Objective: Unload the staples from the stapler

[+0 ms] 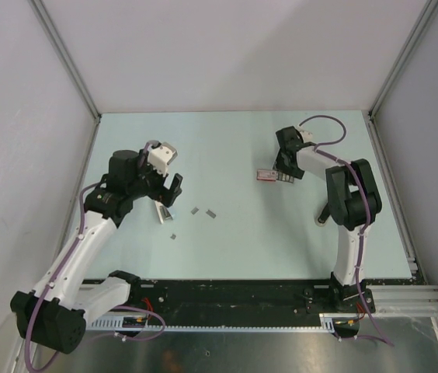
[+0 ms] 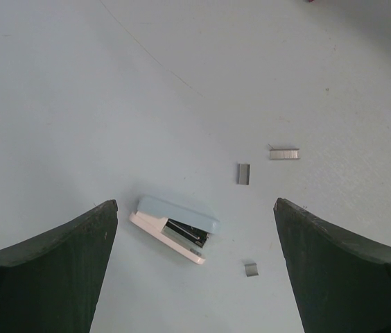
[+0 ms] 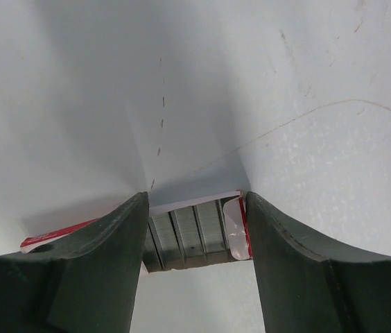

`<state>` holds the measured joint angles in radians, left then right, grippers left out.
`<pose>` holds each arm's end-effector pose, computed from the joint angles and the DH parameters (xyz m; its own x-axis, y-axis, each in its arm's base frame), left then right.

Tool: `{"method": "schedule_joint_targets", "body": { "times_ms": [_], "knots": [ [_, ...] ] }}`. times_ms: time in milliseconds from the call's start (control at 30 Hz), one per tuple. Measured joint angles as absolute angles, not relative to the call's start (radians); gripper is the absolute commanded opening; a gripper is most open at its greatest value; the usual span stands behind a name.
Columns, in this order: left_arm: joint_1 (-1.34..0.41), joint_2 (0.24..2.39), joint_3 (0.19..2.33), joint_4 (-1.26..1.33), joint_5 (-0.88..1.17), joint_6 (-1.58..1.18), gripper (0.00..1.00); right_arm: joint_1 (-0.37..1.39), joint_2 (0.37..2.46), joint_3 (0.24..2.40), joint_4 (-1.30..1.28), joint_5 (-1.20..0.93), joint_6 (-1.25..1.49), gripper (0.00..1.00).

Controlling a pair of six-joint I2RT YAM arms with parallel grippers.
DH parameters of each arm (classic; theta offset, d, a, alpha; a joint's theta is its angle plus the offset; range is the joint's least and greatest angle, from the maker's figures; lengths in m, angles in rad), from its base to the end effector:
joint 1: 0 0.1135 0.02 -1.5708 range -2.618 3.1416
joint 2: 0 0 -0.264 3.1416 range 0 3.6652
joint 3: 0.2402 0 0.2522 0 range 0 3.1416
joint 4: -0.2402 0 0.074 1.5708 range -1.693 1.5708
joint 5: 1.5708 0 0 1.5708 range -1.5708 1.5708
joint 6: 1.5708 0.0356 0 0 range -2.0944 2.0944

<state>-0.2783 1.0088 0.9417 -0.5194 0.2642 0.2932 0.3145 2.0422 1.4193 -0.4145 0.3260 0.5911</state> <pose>0.2071 -0.0688 0.3204 -0.3723 0.3965 -0.8391 0.6079 0.7874 0.1024 0.4111 0.1217 0.1618 -0.7569 0.3089 -0.5759 0.3416 0.9383 0.0544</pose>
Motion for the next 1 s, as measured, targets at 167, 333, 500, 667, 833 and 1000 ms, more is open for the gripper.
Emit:
{"method": "schedule_joint_targets", "body": {
  "times_ms": [167, 333, 500, 667, 833, 1000],
  "knots": [
    [-0.278, 0.989, 0.923, -0.521, 0.264, 0.297, 1.00, 0.334, 2.038, 1.416, -0.434, 0.336, 0.604, 0.60],
    [-0.278, 0.978, 0.911, -0.523, 0.258, 0.297, 0.99, 0.368, 2.028, 1.403, -0.451, 0.353, 0.622, 0.60],
    [-0.278, 0.972, 0.908, -0.524, 0.257, 0.298, 1.00, 0.443, 1.998, 1.366, -0.481, 0.359, 0.662, 0.58],
    [-0.278, 0.963, 0.897, -0.524, 0.257, 0.299, 1.00, 0.534, 1.950, 1.305, -0.501, 0.359, 0.722, 0.58],
    [-0.278, 0.948, 0.884, -0.526, 0.257, 0.308, 0.99, 0.607, 1.889, 1.227, -0.513, 0.354, 0.800, 0.59],
    [-0.278, 0.935, 0.878, -0.527, 0.258, 0.318, 0.99, 0.671, 1.835, 1.165, -0.534, 0.350, 0.882, 0.59]
  ]
}}
